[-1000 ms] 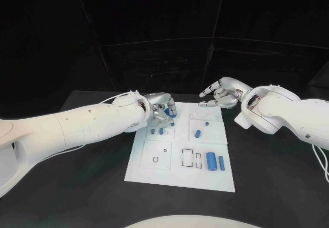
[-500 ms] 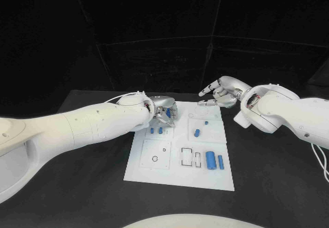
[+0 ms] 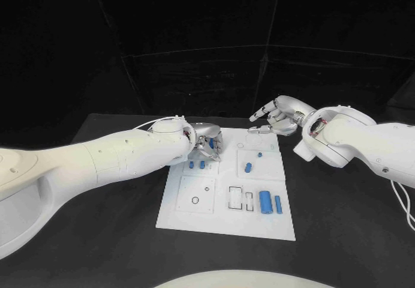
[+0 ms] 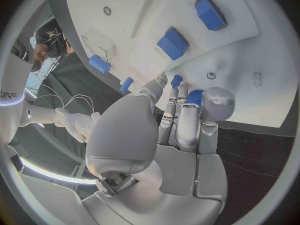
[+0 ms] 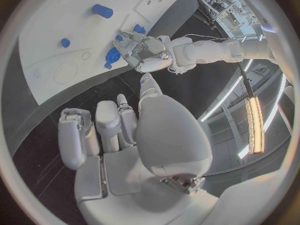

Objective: Assemble the parts on the task board

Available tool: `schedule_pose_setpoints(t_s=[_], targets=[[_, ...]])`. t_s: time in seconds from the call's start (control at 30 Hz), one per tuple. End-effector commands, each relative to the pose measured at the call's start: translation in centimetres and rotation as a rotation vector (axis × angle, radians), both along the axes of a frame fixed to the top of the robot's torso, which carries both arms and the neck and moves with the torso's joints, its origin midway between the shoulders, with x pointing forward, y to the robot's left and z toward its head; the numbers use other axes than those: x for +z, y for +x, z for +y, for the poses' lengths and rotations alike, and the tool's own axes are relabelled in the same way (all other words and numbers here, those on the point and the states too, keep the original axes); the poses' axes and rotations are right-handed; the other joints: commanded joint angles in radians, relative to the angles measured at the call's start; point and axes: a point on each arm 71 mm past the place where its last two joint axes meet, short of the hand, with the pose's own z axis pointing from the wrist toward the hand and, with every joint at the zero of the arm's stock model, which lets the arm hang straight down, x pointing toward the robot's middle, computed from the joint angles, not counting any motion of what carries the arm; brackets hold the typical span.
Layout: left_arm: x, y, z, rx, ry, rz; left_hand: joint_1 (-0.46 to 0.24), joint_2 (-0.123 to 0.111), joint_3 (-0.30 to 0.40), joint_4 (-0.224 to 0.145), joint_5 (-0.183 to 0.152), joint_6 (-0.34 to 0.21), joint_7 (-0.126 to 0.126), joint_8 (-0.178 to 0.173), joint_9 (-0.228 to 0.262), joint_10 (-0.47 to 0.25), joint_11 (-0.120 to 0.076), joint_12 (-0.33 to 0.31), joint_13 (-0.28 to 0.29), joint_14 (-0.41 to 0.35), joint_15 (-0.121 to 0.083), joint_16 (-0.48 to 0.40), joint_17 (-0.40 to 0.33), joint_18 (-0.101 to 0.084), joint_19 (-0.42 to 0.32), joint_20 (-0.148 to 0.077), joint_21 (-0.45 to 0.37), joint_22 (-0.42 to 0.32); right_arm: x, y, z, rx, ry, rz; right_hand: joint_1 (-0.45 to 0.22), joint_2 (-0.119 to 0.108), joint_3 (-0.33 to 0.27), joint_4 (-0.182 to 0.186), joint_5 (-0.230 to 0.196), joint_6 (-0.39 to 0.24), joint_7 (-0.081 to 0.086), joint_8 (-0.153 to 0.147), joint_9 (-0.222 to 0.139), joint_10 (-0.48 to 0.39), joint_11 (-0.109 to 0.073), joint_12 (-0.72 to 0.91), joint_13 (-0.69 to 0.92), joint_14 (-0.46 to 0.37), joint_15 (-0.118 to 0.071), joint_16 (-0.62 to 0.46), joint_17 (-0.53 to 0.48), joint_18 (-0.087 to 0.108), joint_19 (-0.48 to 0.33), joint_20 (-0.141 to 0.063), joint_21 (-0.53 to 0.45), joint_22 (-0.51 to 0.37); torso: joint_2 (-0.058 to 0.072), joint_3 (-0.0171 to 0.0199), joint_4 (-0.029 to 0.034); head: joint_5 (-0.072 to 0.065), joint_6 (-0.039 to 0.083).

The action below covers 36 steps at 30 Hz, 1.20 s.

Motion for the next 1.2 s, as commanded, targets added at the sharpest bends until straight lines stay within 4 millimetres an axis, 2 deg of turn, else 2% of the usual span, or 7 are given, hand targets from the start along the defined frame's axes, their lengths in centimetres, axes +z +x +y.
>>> schedule_pose_setpoints(t_s=[0.03,0.47,0.83,1.07,1.2], targets=[[-0.09,0.04,-0.07,0.000,0.017,0.000,-0.001,0.012,0.015,-0.003,-0.006,0.012,-0.001,-0.006,-0.002,0.011,0.002,-0.008,-0.004,0.013,-0.003,-0.002,-0.003,-0.017,0.001,-0.003,-0.002,0.001,0.15,0.00,0.13,0.006,0.005,-0.005,0.003,0.010,-0.005,0.001,0.004,-0.003,-0.001,0.004,-0.001,-0.006,0.002,-0.006,0.008,-0.001,-0.006,-0.006,0.000,0.016,0.024,-0.006,-0.006,0.145,0.000,0.0002,-0.0003,0.000,-0.001],[-0.25,0.29,0.43,0.026,0.037,0.011,-0.006,0.012,0.080,-0.020,-0.001,0.022,0.002,-0.022,-0.005,0.023,0.005,-0.039,-0.007,0.013,-0.001,0.002,-0.013,-0.016,-0.002,-0.003,-0.004,0.003,0.15,0.02,0.09,0.005,0.004,-0.005,0.003,0.011,-0.005,0.000,0.004,-0.003,-0.001,0.004,-0.001,-0.006,0.002,-0.006,0.009,-0.001,-0.006,-0.005,0.001,0.016,0.025,-0.006,-0.005,0.145,0.000,0.0010,0.0003,-0.005,-0.003],[-0.33,0.20,0.32,0.025,0.045,0.022,-0.033,-0.012,0.114,-0.028,-0.004,0.027,0.004,-0.035,-0.006,0.029,0.007,-0.061,-0.006,0.012,0.001,0.005,-0.022,-0.016,-0.004,-0.001,-0.004,0.006,0.14,0.04,0.18,0.007,0.005,-0.005,0.003,0.011,-0.005,0.000,0.004,-0.003,-0.001,0.004,-0.001,-0.006,0.002,-0.006,0.009,-0.001,-0.006,-0.005,0.001,0.016,0.025,-0.006,-0.005,0.145,-0.001,0.0006,0.0008,-0.002,-0.006],[-0.42,0.26,0.53,0.038,0.057,0.029,-0.050,-0.037,0.113,-0.034,-0.006,0.016,0.008,-0.049,-0.007,0.006,0.014,-0.082,-0.007,0.010,0.005,0.004,-0.030,-0.016,-0.006,0.002,-0.009,0.004,0.14,0.05,0.19,0.007,0.005,-0.005,0.003,0.013,-0.005,0.000,0.005,-0.003,-0.001,0.004,-0.001,-0.005,0.002,-0.005,0.009,0.000,-0.006,-0.006,0.001,0.016,0.025,-0.006,-0.006,0.145,-0.001,0.0007,0.0014,-0.002,-0.007],[-0.44,0.27,0.63,0.043,0.059,0.030,-0.052,-0.044,0.111,-0.038,-0.006,0.012,0.010,-0.056,-0.008,-0.007,0.016,-0.090,-0.006,0.009,0.007,0.004,-0.034,-0.015,-0.007,0.003,-0.011,0.003,0.13,0.05,0.20,0.007,0.004,-0.005,0.003,0.013,-0.005,0.000,0.005,-0.003,-0.001,0.004,-0.001,-0.005,0.002,-0.005,0.009,0.000,-0.006,-0.006,0.001,0.016,0.025,-0.006,-0.006,0.145,-0.001,0.0003,0.0016,-0.001,-0.007]])
